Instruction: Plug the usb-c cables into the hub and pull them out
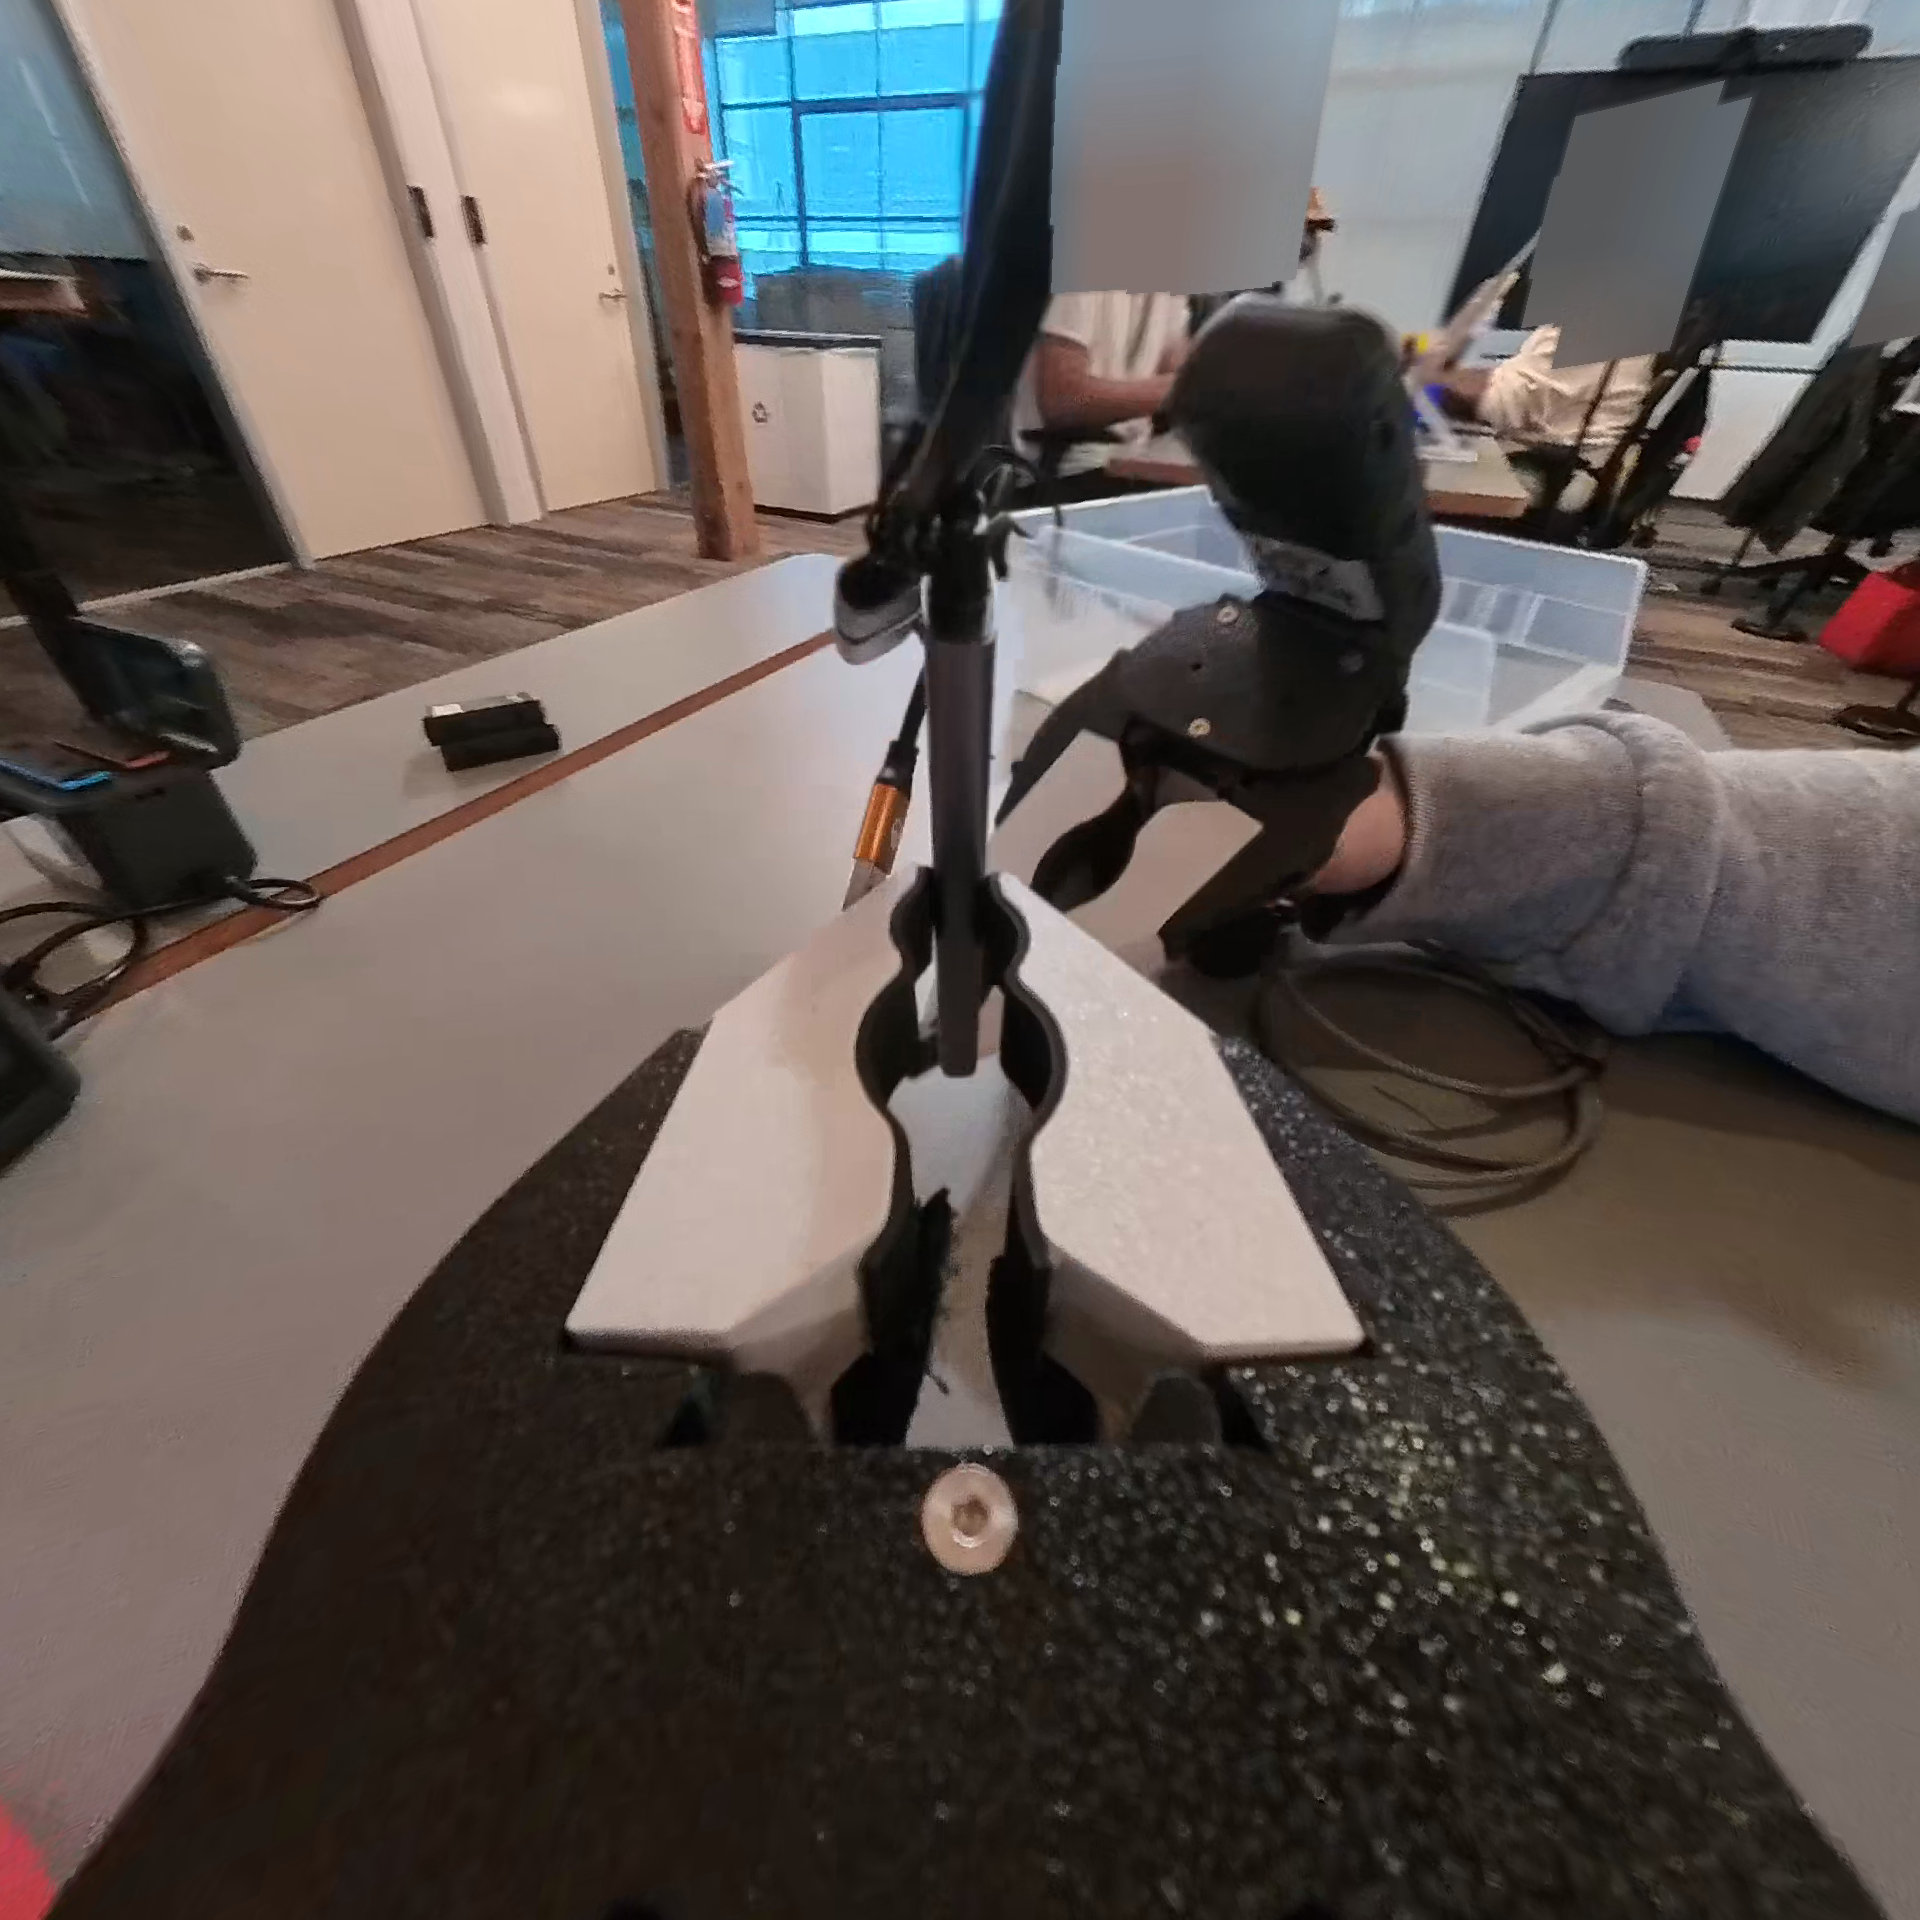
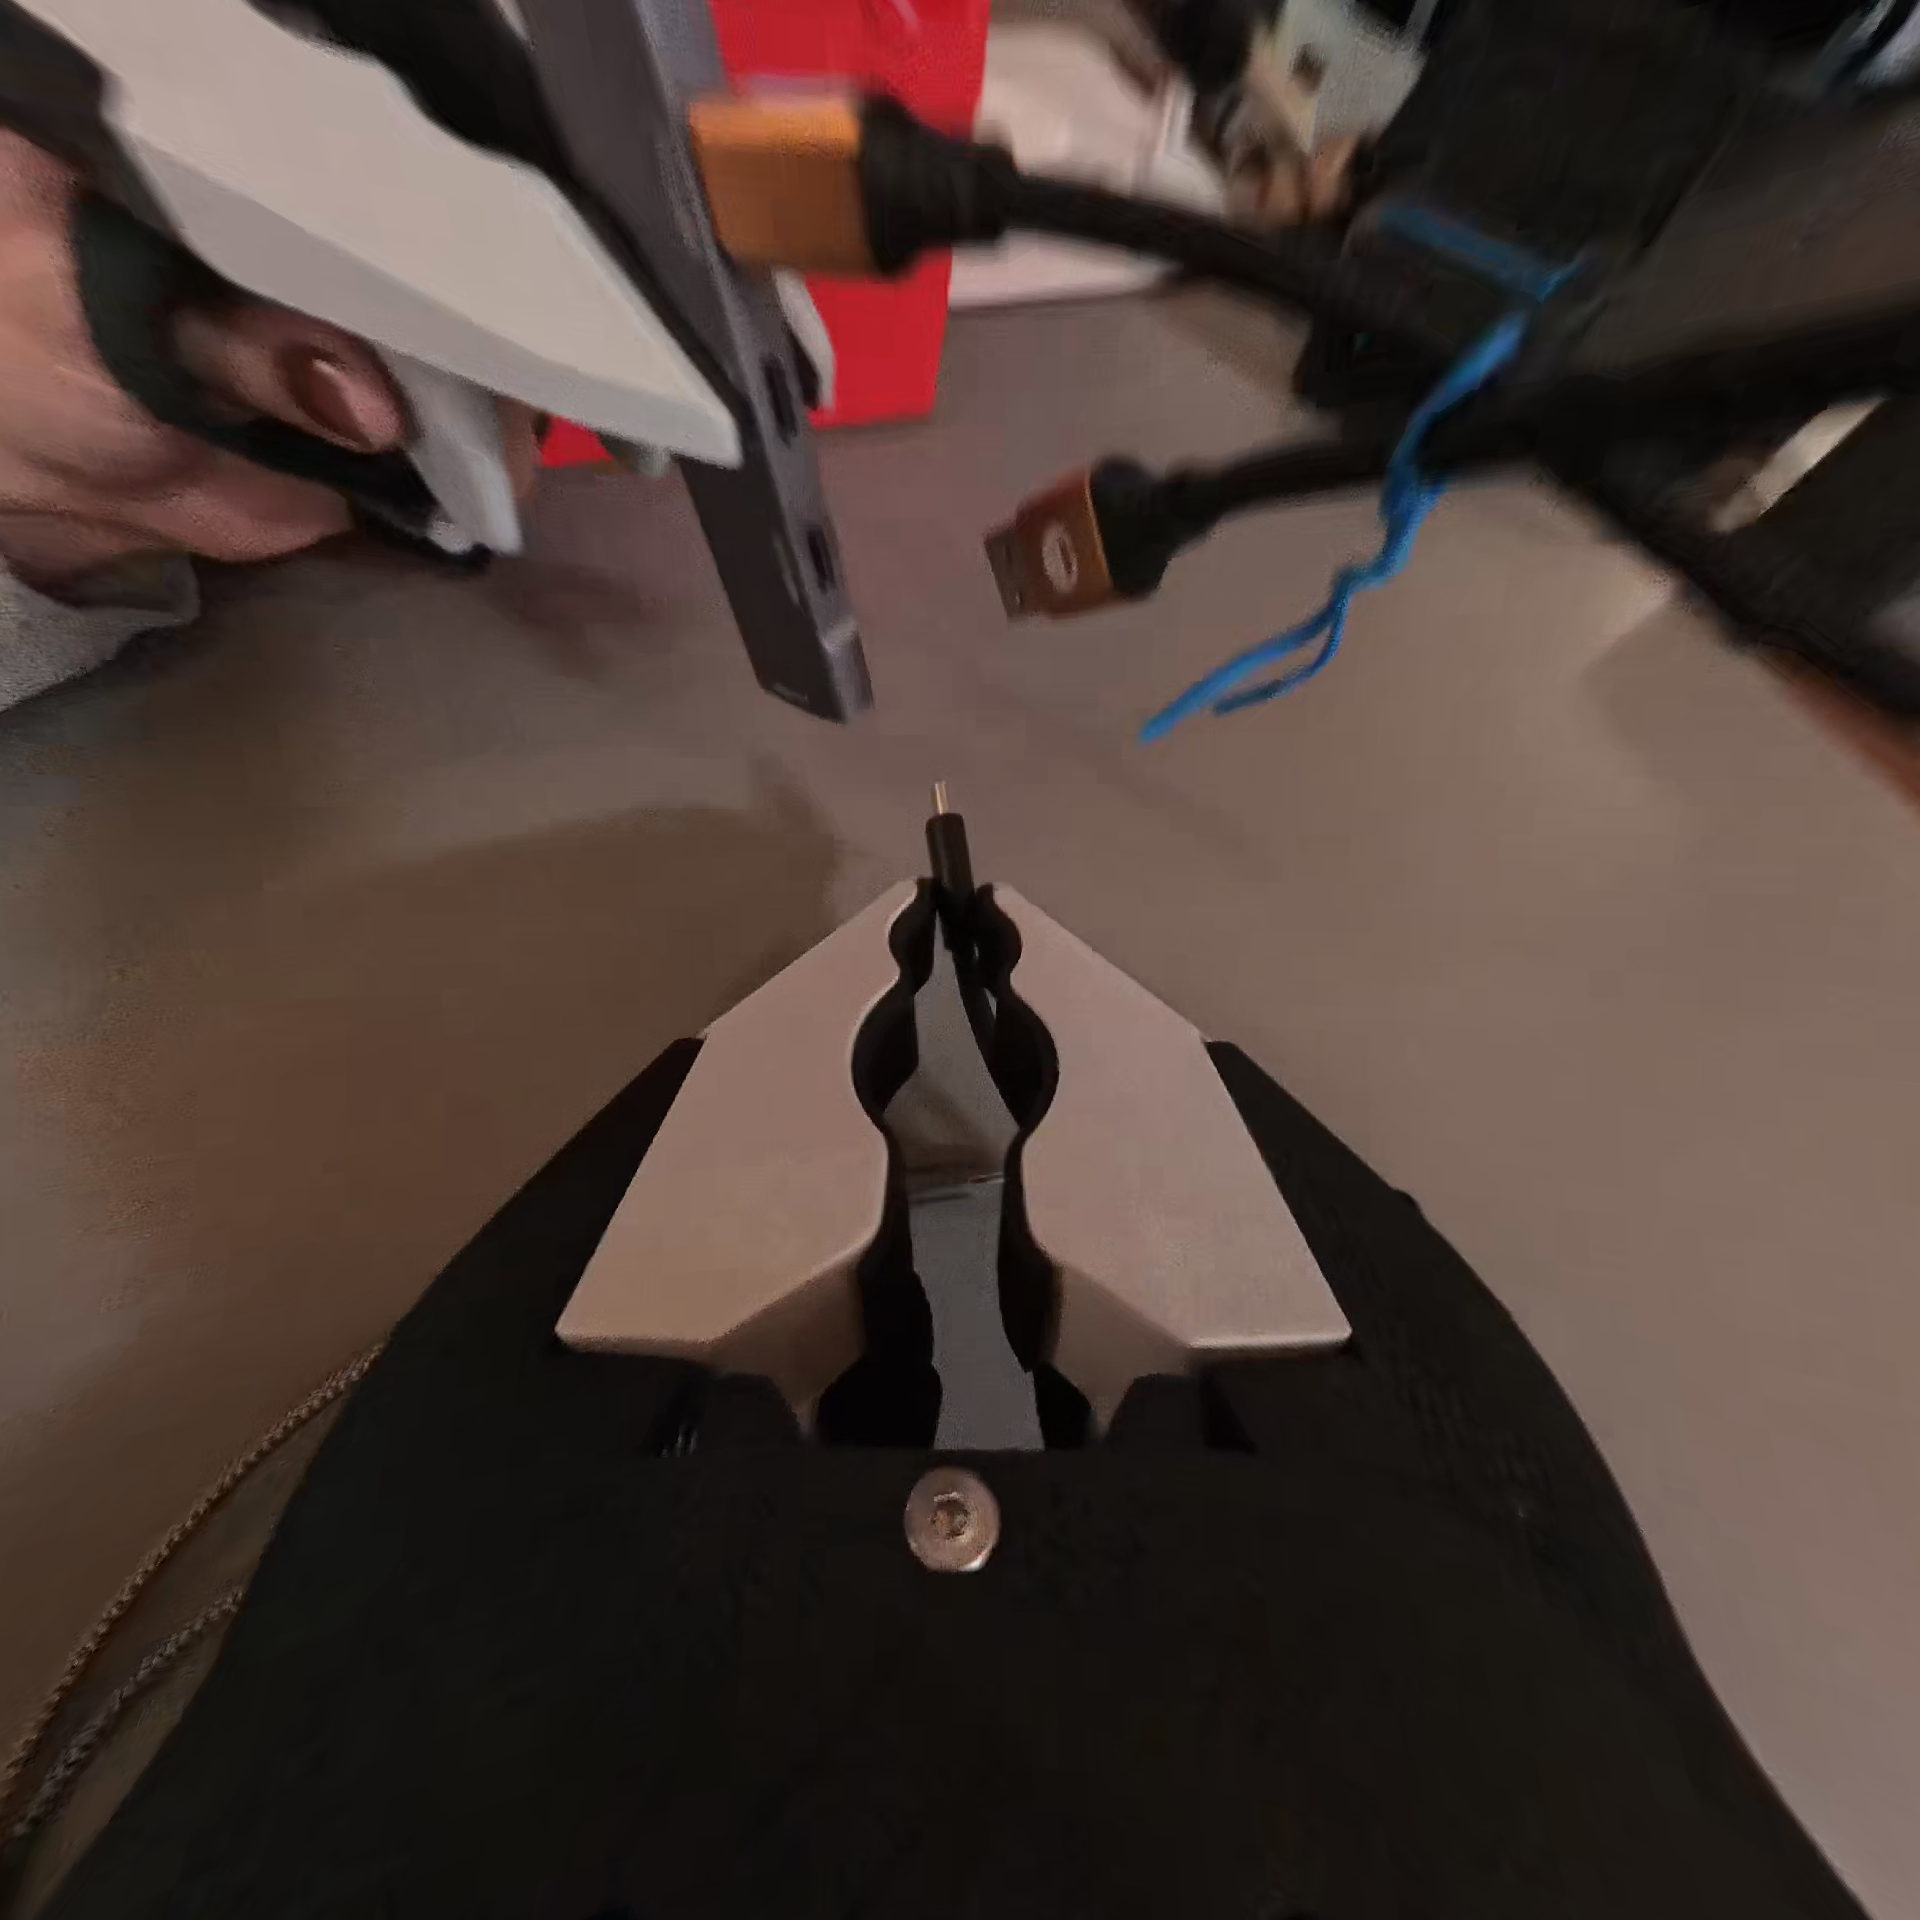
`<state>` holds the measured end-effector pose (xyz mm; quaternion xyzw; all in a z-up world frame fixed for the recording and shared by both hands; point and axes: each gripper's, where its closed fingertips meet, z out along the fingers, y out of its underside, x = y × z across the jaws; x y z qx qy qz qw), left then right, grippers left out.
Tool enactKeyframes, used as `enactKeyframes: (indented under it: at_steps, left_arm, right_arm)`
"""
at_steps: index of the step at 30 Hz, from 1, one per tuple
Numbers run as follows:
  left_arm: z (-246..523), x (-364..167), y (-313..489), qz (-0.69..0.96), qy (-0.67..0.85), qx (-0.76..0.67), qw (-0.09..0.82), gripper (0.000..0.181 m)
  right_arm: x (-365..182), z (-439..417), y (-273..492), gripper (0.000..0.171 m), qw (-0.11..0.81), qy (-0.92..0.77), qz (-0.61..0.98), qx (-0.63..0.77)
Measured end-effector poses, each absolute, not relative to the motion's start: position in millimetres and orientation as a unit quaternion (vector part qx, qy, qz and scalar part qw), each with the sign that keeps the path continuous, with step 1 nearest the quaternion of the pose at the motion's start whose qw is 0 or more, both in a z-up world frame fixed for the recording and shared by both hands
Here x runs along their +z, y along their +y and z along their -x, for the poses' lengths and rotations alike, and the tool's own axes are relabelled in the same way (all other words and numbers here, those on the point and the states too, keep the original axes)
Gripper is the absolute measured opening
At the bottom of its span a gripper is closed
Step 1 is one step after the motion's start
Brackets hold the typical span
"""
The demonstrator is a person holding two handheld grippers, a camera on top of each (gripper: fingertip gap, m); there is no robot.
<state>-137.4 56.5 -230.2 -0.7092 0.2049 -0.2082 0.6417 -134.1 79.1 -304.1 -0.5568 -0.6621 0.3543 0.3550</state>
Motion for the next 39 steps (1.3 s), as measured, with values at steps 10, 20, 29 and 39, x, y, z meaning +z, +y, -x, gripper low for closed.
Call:
enactKeyframes:
  at_steps: [10,20,29,39]
  left_arm:
    - [106.9,-215.0,26.7,0.613,0.344,-0.204,0.681,0.007]
    - [106.7,-221.8,25.7,0.599,0.388,-0.135,0.687,0.008]
    - [110.7,-239.7,32.9,0.624,0.412,-0.091,0.658,0.008]
    - [103.2,-238.9,44.0,0.562,0.463,0.094,0.678,0.007]
  right_arm:
    - [-231.8,87.9,56.7,0.004,0.541,-0.673,0.433,0.259]
    - [-235.6,93.1,45.2,0.006,0.6,-0.725,0.334,0.052]
    - [-243.5,102.1,36.7,0.005,0.586,-0.73,0.349,0.035]
    - [-237.4,102.7,46.8,0.005,0.624,-0.717,0.308,-0.035]
